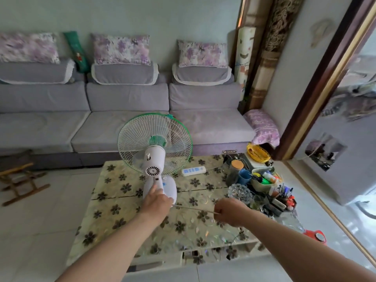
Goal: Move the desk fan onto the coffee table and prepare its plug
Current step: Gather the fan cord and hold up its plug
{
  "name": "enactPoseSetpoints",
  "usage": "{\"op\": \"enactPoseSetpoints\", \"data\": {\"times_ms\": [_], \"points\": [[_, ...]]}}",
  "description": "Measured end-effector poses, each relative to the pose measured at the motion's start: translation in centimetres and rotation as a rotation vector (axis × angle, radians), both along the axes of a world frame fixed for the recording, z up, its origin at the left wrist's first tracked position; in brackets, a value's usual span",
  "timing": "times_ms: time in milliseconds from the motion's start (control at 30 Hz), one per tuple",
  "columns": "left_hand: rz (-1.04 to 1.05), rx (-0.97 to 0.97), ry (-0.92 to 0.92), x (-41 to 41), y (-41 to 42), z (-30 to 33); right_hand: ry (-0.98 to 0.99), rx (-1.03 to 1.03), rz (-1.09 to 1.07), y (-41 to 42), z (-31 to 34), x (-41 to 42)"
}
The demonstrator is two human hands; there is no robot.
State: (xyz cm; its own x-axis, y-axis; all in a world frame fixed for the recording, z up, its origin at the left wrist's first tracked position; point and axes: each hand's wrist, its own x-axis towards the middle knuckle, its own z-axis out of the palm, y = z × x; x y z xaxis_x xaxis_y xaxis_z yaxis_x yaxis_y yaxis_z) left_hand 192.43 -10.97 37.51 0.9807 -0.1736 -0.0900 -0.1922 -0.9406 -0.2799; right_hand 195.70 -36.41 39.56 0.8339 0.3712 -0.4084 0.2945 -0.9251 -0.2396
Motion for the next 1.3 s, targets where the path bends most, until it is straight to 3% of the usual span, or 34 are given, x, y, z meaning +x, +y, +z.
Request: {"op": "enactPoseSetpoints", "data": {"times_ms": [133,267,333,500,833,900,1000,1067,1300], "points": [[0.118,0.049,0.086,0.1,-0.4,1.7,-0.188,-0.012,-0.032,-1.4,3.3,-0.2],[-0.125,-0.278,0.025,0.3,-7.0,5.4,-0.329,0.008,0.052,0.2,6.0,-0.7],[-0.156,-0.325,-0.039,0.2,-9.3,7.0,-0.374,-0.047,0.082,0.7,6.9,-0.8],[-0.126,-0.138,-0.084,-0.1,-9.0,9.1,-0.418,-0.092,0.029,-1.1,8.2,-0.7],[0.302,-0.027,0.059,-1.5,-0.1,8.0,-0.494,-0.141,-0.194,-4.4,8.9,0.2],[0.350,-0.109,0.107,-1.3,-1.0,9.3,-0.522,-0.116,-0.185,-2.7,9.5,0.4],[0.116,-0.438,0.072,-0.2,-4.6,11.1,-0.554,-0.068,-0.128,0.6,10.1,0.3],[0.007,-0.535,-0.014,0.2,-7.1,12.4,-0.582,-0.073,-0.086,2.4,10.4,0.2],[-0.074,-0.321,-0.183,-0.1,-8.5,12.7,-0.758,-0.109,-0.060,1.9,10.6,-0.1]]}}
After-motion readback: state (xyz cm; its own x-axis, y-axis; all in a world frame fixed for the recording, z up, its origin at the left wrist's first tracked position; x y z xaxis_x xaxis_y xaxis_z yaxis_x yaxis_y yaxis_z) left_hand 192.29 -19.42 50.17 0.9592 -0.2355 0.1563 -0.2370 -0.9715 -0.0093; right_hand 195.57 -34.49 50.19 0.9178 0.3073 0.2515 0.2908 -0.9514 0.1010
